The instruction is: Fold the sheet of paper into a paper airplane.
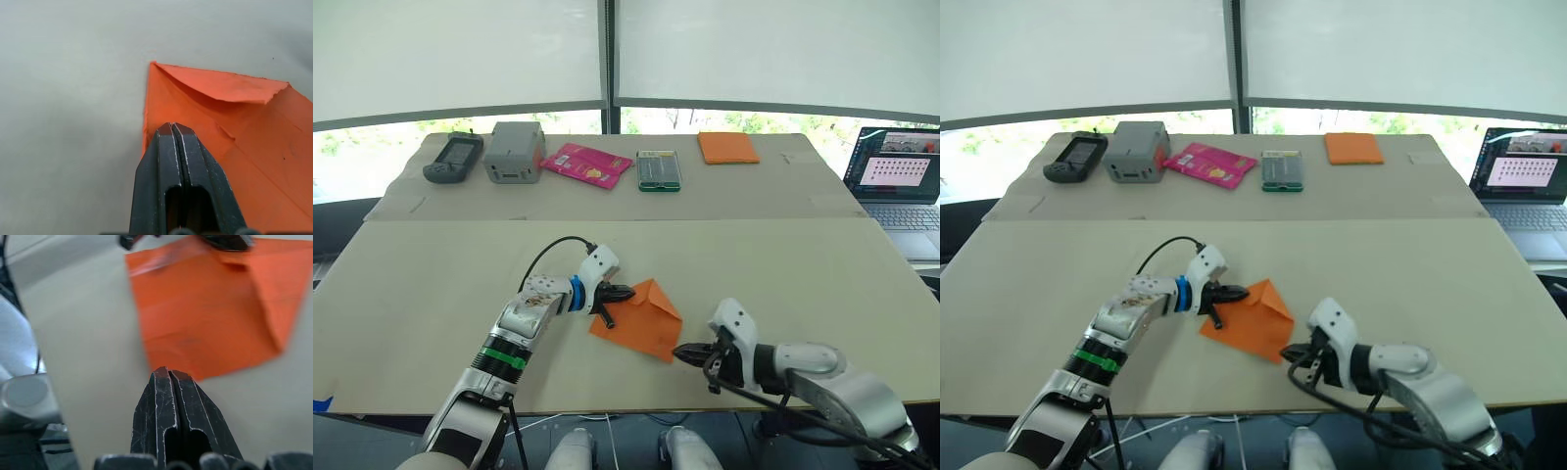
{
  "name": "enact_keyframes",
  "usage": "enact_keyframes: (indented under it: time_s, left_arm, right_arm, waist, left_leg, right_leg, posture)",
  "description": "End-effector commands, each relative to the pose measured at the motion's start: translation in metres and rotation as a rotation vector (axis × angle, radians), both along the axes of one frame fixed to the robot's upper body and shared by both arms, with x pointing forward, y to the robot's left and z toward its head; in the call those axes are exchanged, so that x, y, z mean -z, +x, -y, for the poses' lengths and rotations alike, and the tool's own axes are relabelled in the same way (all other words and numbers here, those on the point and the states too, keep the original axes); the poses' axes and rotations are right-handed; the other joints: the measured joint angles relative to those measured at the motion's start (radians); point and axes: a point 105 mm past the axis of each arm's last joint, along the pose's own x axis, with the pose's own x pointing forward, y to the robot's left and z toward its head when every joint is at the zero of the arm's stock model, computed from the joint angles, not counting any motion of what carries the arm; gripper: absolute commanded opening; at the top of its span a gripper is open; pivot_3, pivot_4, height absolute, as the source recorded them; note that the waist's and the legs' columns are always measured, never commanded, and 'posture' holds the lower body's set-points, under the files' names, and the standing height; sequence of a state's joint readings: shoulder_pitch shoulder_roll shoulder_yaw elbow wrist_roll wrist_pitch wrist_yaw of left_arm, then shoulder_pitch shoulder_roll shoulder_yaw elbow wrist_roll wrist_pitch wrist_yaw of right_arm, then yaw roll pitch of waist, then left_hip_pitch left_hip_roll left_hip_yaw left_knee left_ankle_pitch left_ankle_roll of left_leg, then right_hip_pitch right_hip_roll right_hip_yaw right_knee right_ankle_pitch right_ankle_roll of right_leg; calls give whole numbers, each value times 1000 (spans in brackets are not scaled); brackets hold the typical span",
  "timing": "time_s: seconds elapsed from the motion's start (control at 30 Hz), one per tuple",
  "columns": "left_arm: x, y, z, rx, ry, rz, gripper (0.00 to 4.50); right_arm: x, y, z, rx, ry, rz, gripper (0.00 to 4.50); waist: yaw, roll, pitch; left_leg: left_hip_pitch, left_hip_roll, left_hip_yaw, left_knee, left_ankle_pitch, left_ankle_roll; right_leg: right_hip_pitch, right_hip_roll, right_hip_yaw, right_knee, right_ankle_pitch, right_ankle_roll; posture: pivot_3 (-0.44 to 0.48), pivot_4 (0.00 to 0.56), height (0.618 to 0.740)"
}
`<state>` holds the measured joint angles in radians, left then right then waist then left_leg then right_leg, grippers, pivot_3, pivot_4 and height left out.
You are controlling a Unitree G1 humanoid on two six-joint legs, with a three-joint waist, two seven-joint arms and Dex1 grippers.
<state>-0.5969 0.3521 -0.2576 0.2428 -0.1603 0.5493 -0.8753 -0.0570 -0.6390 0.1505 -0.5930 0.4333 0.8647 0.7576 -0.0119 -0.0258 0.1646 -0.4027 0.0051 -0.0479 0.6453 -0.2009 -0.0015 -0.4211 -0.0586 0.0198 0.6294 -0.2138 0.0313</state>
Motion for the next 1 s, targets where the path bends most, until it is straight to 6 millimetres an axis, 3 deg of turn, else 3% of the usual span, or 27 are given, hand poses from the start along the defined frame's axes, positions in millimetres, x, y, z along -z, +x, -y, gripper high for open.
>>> enact_keyframes:
  time_s: [0.03, 0.2, 0.33, 0.43, 0.6, 0.8, 1.0]
  left_arm:
    - [3, -2, 1, 12, 14, -7, 0]
    - [6, -4, 6, 37, 25, -9, 0]
    - [4, -3, 11, 57, 27, -4, 0]
    - [1, -2, 15, 70, 26, 0, 0]
    - [1, -1, 15, 73, 31, 2, 0]
    - [0, 1, 15, 71, 29, 5, 0]
    - [-8, 9, 17, 60, 21, 25, 0]
  right_arm:
    - [-11, -1, -8, -27, 8, 53, 948]
    - [-7, -20, -27, -95, 74, -56, 2700]
    - [2, -19, -33, -72, 85, -111, 4035]
    - [1, -18, -35, -61, 102, -117, 4035]
    - [10, -16, -32, -17, 80, -139, 2176]
    - [14, 3, -15, 86, -1, -76, 125]
    - [15, 18, -4, 137, -45, -33, 53]
  waist:
    - [0, 0, 0]
    - [0, 0, 0]
    - [1, 0, 0]
    - [2, 0, 0]
    - [0, 0, 0]
    - [1, 0, 0]
    - [1, 0, 0]
  left_leg:
    - [0, 0, 0, 0, 0, 0]
    - [0, 0, 0, 0, 0, 0]
    - [0, 0, 0, 0, 0, 0]
    - [-1, 0, 0, 0, 0, 0]
    - [0, 0, 0, 0, 0, 0]
    - [0, 0, 0, 0, 0, 0]
    - [0, 0, 0, 1, 0, 0]
  right_leg:
    - [0, 0, 0, 0, 0, 0]
    - [0, 0, 0, 0, 0, 0]
    - [0, 0, 0, 0, 0, 0]
    - [0, 0, 0, 0, 0, 0]
    - [0, 0, 0, 0, 0, 0]
    - [0, 0, 0, 0, 0, 0]
    - [0, 0, 0, 0, 0, 0]
  posture:
    - [0, 150, 740]
    - [0, 150, 740]
    - [0, 150, 740]
    - [0, 150, 740]
    - [0, 150, 740]
    - [0, 150, 740]
    - [0, 150, 740]
